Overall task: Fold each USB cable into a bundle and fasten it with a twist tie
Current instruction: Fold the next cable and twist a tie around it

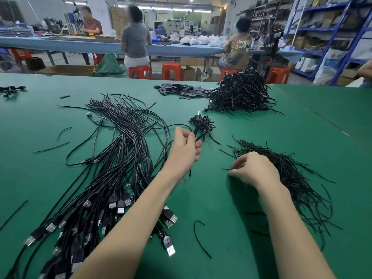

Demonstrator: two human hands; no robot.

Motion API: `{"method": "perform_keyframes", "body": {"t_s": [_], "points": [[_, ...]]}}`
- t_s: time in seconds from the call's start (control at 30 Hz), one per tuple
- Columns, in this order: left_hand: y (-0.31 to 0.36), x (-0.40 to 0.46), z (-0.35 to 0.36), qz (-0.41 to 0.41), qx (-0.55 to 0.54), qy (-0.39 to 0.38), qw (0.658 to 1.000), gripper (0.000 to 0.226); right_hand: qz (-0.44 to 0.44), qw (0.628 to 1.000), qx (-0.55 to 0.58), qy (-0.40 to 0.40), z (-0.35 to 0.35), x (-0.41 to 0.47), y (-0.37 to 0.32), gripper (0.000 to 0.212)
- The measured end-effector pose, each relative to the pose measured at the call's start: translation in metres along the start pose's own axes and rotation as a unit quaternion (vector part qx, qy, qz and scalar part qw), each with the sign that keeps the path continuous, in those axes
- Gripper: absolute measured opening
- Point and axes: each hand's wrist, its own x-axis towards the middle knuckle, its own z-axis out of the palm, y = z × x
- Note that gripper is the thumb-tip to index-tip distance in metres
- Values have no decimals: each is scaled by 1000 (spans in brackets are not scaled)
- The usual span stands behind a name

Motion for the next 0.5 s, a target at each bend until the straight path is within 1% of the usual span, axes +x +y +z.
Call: {"method": "perform_keyframes", "body": {"t_s": [0.07, 0.13, 0.2, 0.27, 0.3, 0.33, 0.4, 0.43, 0.5], "points": [[-1, 0, 1, -1, 2, -6, 1000, 19, -5, 1000, -12, 9, 5, 0, -1, 9], [-2, 0, 2, -1, 7, -5, 1000, 19, -35, 999, -18, 14, 8, 1, -3, 9], [-3, 0, 2, -3, 10, -3, 1000, 18, -78, 995, 52, 34, 9, 5, -5, 9], [-4, 0, 2, -3, 10, 1, 1000, 18, -110, 978, 164, 63, 5, 6, -10, 10], [-4, 1, 2, -3, 13, 3, 1000, 19, -116, 960, 246, 63, 3, 6, -12, 8], [-4, 1, 2, -3, 19, 5, 1000, 19, -119, 931, 342, 40, 0, 4, -15, 4], [-5, 1, 2, -3, 37, 7, 999, 19, -133, 846, 515, -29, -5, -1, -20, 10], [-5, 0, 2, -3, 43, 6, 999, 19, -143, 811, 565, -53, -6, -3, -21, 12], [-6, -1, 4, 1, 52, 2, 999, 18, -162, 763, 621, -82, -10, -8, -25, 16]]}}
